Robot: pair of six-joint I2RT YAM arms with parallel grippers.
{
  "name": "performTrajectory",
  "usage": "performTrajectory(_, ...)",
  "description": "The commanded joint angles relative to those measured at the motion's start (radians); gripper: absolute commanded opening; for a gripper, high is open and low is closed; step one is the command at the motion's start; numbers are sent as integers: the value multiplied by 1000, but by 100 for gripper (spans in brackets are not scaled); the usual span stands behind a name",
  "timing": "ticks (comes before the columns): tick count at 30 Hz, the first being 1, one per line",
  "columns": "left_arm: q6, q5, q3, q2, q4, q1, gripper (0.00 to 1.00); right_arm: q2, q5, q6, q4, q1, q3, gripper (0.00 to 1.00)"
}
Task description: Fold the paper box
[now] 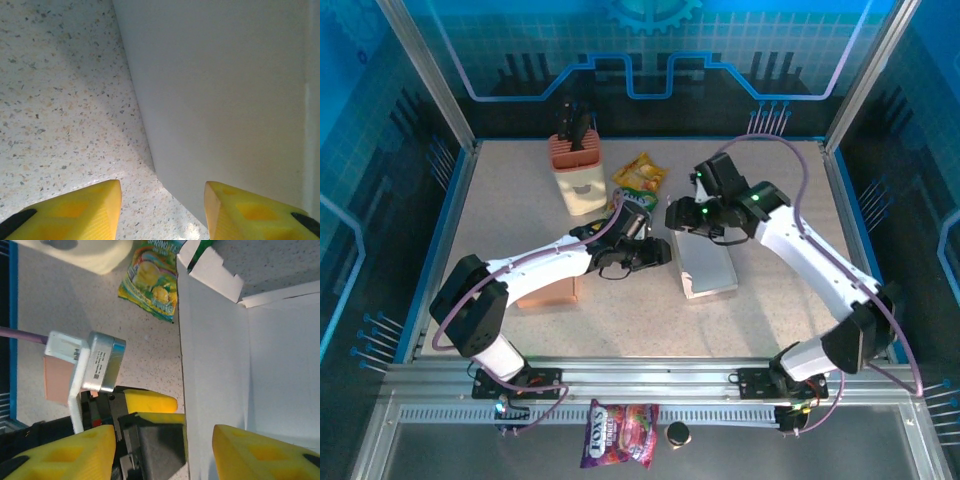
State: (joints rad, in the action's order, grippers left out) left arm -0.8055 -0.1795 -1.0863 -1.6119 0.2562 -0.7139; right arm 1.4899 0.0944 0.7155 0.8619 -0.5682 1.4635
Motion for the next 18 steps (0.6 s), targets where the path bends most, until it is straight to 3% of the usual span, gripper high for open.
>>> performTrajectory(1, 28, 8, -37, -16, 5, -1, 47, 78, 20, -97, 118, -12, 68, 50)
performTrajectory(7, 32, 12, -34, -6, 16, -2, 47, 166, 42, -79, 115, -10, 123, 38)
performTrajectory(12, 41, 25, -35, 11, 36, -2, 47, 218, 21, -33, 115, -19, 149, 21)
performTrajectory(16, 71, 63, -29, 75, 74, -4, 47, 202, -30, 52, 70, -22, 131, 0)
performTrajectory(18, 95, 90, -14, 132, 91, -3, 47, 183, -58, 110, 35, -22, 116, 0)
